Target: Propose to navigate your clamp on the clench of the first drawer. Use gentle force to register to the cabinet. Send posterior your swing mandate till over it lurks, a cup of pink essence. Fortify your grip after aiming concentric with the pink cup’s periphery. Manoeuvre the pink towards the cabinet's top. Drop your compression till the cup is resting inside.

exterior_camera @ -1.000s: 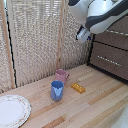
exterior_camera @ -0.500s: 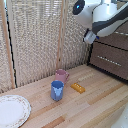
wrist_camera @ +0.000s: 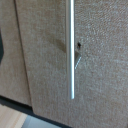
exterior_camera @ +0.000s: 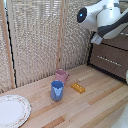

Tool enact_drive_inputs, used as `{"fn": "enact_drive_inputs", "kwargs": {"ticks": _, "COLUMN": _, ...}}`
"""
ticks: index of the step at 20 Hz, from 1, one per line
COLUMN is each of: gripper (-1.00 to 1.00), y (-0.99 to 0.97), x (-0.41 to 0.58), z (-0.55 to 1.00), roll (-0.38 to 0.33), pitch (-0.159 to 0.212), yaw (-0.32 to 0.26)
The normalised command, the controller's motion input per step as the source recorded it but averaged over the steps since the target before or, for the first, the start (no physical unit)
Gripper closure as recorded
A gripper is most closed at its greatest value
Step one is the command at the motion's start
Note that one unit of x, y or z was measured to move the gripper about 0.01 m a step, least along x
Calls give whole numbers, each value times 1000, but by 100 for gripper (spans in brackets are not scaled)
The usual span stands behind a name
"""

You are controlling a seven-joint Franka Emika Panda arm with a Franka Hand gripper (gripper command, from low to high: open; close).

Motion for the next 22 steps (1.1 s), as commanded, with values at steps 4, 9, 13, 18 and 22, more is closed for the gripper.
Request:
{"fn": "enact_drive_inputs", "kwargs": {"ticks": 4, "gripper": -100, "y": -437, "x": -1, "z": -88, "roll": -168, "pitch": 0, "yaw": 30}}
{"fn": "enact_drive_inputs", "kwargs": {"ticks": 9, "gripper": -100, "y": -522, "x": 0, "z": -3, "roll": -166, "pitch": 0, "yaw": 30}}
{"fn": "enact_drive_inputs", "kwargs": {"ticks": 13, "gripper": -100, "y": -526, "x": -9, "z": 0, "roll": -138, "pitch": 17, "yaw": 109}}
{"fn": "enact_drive_inputs", "kwargs": {"ticks": 18, "gripper": -100, "y": -337, "x": -35, "z": 0, "roll": -36, "pitch": 36, "yaw": 259}}
{"fn": "enact_drive_inputs", "kwargs": {"ticks": 22, "gripper": 100, "y": -171, "x": -10, "z": 0, "roll": 7, "pitch": 16, "yaw": 336}}
